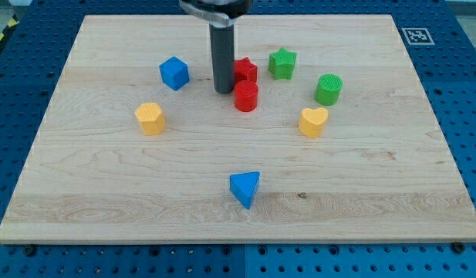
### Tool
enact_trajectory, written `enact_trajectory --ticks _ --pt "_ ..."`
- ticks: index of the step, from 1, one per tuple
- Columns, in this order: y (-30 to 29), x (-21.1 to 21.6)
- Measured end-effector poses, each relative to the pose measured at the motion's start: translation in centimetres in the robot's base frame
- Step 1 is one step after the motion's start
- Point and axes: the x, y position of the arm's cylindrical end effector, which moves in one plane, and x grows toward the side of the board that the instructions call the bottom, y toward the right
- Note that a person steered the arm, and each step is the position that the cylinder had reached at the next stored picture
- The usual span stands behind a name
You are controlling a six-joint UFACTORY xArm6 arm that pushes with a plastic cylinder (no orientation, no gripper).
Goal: Push the blue cube below the yellow hexagon
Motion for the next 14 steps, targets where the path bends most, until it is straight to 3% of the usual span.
enact_trajectory --ticks 2,4,5,9,14 --pt "-1.4 -5.8" --pt "-10.4 -5.8" --pt "-11.0 -5.7" --pt "-5.2 -0.6" --pt "-7.2 7.1"
